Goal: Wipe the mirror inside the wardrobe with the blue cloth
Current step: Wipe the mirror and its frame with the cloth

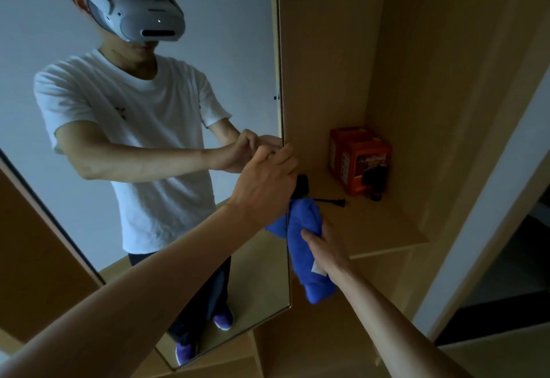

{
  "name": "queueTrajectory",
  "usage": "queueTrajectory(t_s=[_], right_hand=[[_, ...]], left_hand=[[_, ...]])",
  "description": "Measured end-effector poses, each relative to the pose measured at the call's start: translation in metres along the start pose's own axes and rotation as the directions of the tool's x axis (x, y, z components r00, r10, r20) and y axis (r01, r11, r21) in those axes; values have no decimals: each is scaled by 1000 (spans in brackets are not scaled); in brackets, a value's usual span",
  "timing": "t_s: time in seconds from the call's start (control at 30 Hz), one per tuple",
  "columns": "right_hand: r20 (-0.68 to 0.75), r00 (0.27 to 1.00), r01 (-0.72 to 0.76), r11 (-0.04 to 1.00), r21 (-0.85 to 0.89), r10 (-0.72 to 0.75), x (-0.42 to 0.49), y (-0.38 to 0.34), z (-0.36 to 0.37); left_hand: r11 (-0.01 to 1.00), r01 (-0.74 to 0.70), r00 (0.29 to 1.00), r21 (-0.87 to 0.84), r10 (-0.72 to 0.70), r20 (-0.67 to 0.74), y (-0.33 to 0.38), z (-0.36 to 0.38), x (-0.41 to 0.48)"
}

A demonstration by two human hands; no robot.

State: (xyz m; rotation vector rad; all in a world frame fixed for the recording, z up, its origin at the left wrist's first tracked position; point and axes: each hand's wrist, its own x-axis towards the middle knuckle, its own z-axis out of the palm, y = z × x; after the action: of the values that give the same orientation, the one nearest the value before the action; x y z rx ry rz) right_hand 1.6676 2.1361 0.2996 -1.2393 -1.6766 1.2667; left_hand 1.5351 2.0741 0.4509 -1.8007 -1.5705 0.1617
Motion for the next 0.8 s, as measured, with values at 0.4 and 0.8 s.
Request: queueTrajectory(t_s=[0.4, 0.8], right_hand=[[-84, 977, 201, 979, 30, -198, 1, -22, -12], [-103, 989, 119, 989, 82, -110, 0, -42, -9]], left_hand=[[994, -19, 1000, -110, 17, -21, -2, -1, -5], [993, -51, 997, -108, 45, -57, -9, -4, -4]])
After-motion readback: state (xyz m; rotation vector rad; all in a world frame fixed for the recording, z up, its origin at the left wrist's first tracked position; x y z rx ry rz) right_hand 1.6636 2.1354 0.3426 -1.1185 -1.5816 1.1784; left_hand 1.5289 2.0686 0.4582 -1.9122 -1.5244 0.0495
